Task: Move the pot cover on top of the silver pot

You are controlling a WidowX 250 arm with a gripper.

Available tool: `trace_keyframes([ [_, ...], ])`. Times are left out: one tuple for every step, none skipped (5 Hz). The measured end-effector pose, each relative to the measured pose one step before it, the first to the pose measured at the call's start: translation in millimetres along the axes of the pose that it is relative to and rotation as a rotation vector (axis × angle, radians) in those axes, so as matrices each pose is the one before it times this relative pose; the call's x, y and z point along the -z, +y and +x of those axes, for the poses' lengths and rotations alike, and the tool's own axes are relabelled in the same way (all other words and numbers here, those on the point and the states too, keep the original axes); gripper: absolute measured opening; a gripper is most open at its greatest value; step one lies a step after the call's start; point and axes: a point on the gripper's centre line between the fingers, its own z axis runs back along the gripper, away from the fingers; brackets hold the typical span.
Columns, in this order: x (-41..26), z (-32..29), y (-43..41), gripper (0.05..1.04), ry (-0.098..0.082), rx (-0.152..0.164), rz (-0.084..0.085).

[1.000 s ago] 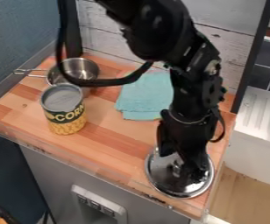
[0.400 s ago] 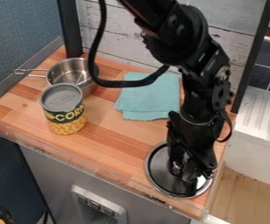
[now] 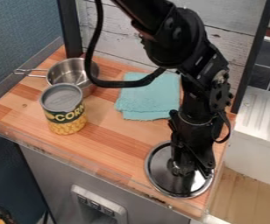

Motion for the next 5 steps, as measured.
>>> trace_keyframes([
  [-23.83,-8.29,25.49,0.282,-0.0342,-0.0678,-0.0281],
  [-42.81,19.13,35.10,0.282,-0.1080,-0.0936,0.0285],
  [-20.95,22.10,47.12,0.282,-0.0452,-0.1283,0.0271],
  [10.42,8.07,56.47,0.282,0.0307,-0.1474,0.0305],
  [10.98,13.73,51.53,0.282,0.0258,-0.1450,0.0448],
])
